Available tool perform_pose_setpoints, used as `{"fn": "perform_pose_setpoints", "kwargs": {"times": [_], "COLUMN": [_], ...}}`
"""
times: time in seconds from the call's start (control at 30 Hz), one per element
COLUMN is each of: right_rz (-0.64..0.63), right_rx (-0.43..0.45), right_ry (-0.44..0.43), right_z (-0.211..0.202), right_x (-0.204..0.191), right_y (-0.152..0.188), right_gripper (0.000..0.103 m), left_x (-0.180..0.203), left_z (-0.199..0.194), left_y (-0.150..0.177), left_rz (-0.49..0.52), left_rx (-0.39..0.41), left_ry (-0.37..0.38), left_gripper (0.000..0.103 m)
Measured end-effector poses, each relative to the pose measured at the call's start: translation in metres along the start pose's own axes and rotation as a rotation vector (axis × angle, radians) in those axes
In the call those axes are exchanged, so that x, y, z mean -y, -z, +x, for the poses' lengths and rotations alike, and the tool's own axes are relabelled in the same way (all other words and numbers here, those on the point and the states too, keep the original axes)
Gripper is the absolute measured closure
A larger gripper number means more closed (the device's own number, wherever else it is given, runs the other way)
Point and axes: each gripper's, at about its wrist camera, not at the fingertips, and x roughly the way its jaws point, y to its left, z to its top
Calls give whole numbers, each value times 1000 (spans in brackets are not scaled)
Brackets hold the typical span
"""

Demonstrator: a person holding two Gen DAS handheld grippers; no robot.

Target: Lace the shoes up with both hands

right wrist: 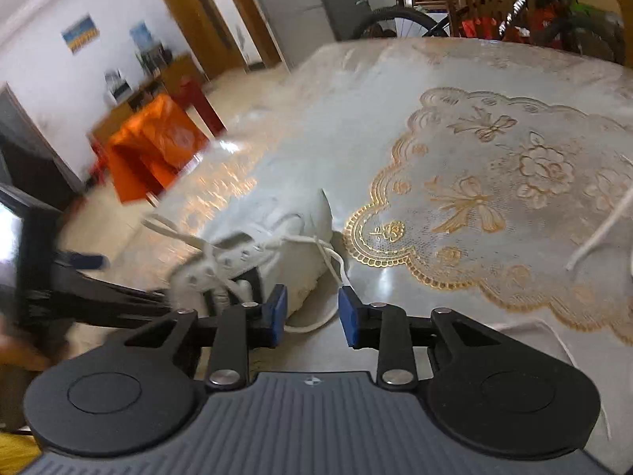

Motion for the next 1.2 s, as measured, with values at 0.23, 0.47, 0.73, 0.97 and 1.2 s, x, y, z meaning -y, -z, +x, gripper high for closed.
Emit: {"fn": "perform_pose_setpoints", "kwargs": {"times": [0.23,0.47,0.73,0.97,1.2], "right_rz": [-21,125,260,293,48], "right_rx": [-14,89,456,636,361], "right_ry": [7,-89,-168,-155,-28], "right_z": [38,2,-120,-178,-123], "right_x": [1,15,38,48,0], "right_y": [-2,0,-8,-22,6], "right_gripper": [86,102,102,102,102], "left_x": [-3,-11,-23,-24,-13], "left_z": [1,0,-16,-29,-43], "left_y": [2,1,-2,-8,-26], "left_rz": [-22,-48,-47,-36,-8], "left_rx": [-8,-7,32,88,51], "left_ry": [5,39,60,83,111], "left_gripper": [0,0,0,0,0]}}
